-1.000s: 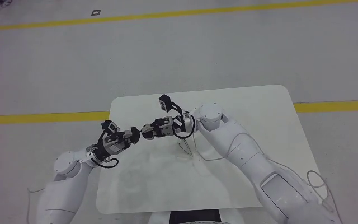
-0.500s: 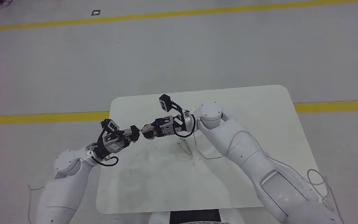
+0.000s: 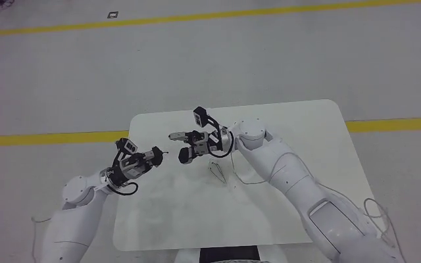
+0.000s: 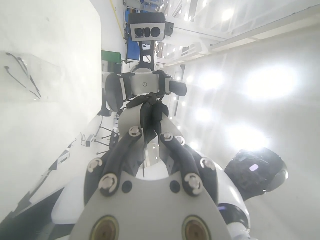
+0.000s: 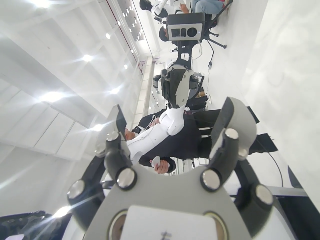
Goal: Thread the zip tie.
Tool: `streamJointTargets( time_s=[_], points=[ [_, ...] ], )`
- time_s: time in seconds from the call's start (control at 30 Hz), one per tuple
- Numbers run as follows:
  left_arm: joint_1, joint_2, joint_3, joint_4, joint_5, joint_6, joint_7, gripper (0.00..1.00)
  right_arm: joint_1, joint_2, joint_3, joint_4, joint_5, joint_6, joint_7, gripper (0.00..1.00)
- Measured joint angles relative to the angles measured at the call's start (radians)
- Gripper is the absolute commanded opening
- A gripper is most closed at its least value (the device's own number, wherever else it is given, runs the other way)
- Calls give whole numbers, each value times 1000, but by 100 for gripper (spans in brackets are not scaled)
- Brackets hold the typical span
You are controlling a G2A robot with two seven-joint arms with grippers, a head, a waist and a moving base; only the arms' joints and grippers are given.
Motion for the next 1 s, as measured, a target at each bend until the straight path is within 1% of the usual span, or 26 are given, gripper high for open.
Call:
streamJointTargets(
  time_s=[0.03,0.07,0.1,0.17,0.23,0.3,0.53,0.63,0.67,0.73,0.83,0.87,0.9,1.0],
  points=[
    [0,0,-4,4,6,-28,-6,0,-3,3,6,-3,-2,0,-7,100],
    [0,1,-10,10,21,-73,-15,0,-8,7,14,-8,-5,0,-16,100],
    [1,1,-13,18,28,-108,-22,0,-12,10,20,-12,-7,0,-24,100],
    [0,-2,-17,36,7,-167,-45,0,-22,16,32,-24,-13,1,-40,100],
    [-6,-5,-28,54,-13,-168,-66,0,-30,20,39,-37,-18,4,-48,100],
    [-10,-6,-33,62,-9,-163,-72,0,-33,21,41,-41,-19,6,-50,100],
    [-9,-6,-32,61,-7,-163,-70,0,-33,21,41,-40,-19,5,-49,100],
    [-21,-9,-40,52,25,-163,-51,0,-33,21,41,-40,-19,5,-49,100],
    [-23,-12,-48,53,27,-163,-57,0,-33,21,41,-40,-19,5,-49,100],
    [-28,-23,-75,69,-2,-163,-104,0,-33,21,41,-40,-19,5,-49,100],
    [-33,-45,-126,109,-32,-163,-202,0,-33,21,41,-40,-19,5,-49,100],
    [-32,-54,-139,108,-26,-163,-214,0,-33,21,41,-40,-19,5,-49,100],
    [-28,-61,-145,99,-18,-163,-210,0,-33,21,41,-40,-19,5,-49,100],
    [-7,-79,-159,54,9,-163,-201,0,-33,21,41,-40,-19,5,-49,100]
  ],
)
